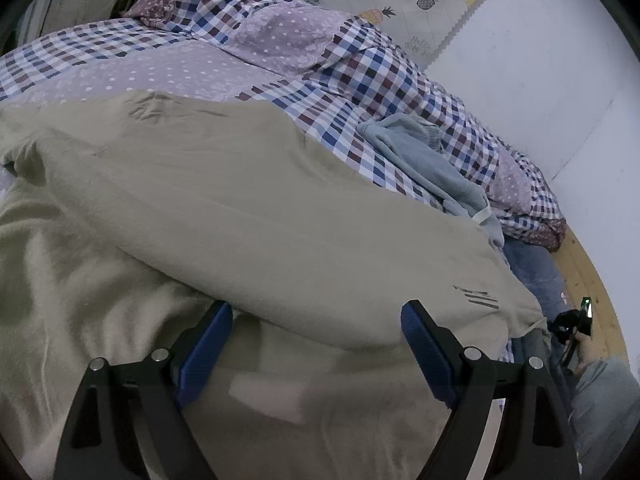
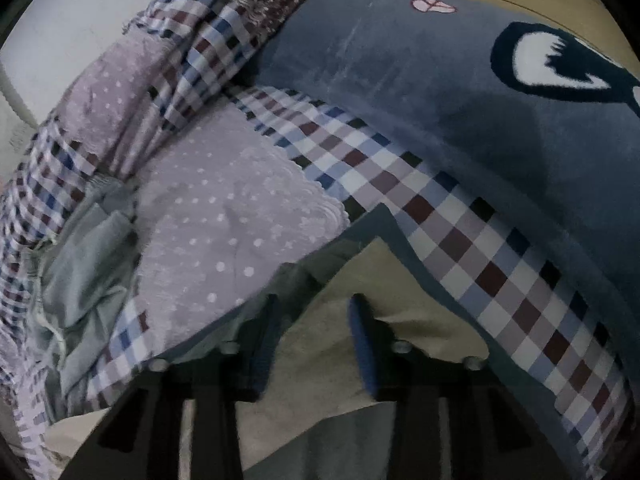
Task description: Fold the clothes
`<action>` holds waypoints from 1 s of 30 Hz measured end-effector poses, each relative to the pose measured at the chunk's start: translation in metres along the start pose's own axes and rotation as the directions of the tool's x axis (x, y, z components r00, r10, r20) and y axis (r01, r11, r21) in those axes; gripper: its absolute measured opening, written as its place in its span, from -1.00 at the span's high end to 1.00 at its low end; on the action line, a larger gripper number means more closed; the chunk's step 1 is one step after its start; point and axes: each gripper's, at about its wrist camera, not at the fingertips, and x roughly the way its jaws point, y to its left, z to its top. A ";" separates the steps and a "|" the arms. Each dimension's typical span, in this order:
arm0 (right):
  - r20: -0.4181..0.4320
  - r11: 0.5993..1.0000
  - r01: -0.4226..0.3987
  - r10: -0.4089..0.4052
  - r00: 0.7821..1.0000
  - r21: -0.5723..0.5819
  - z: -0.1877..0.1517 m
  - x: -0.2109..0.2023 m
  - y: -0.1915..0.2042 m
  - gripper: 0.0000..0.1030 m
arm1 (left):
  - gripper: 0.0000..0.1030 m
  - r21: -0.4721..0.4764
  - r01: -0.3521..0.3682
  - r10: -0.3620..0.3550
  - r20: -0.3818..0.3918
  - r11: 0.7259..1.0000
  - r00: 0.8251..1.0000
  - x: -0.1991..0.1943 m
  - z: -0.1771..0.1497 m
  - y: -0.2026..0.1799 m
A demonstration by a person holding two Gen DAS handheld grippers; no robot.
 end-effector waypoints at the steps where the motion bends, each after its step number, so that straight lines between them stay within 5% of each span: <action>1: 0.008 1.000 0.000 0.000 1.000 0.000 -0.002 -0.001 -0.001 0.99 | -0.72 -0.001 0.001 -0.001 0.000 1.000 1.000 0.000 0.000 0.000; 8: 0.119 0.995 -0.096 0.097 0.988 -0.017 -0.023 -0.043 -0.026 1.00 | -0.72 -0.037 0.034 -0.034 0.003 0.999 0.999 -0.004 0.002 0.004; 16: 0.105 0.992 -0.123 0.122 0.987 0.004 -0.038 -0.062 -0.048 1.00 | -0.72 -0.059 0.047 -0.047 0.008 0.997 0.999 -0.006 0.002 0.004; 23: 0.086 0.977 -0.174 0.165 0.983 0.120 -0.084 -0.082 -0.100 1.00 | -0.72 -0.084 0.075 -0.074 0.010 0.994 0.997 -0.010 0.002 0.005; 30: 0.034 0.969 -0.131 0.126 0.991 0.212 -0.108 -0.077 -0.133 0.92 | -0.72 -0.082 0.080 -0.079 0.008 0.993 0.997 -0.010 0.000 0.002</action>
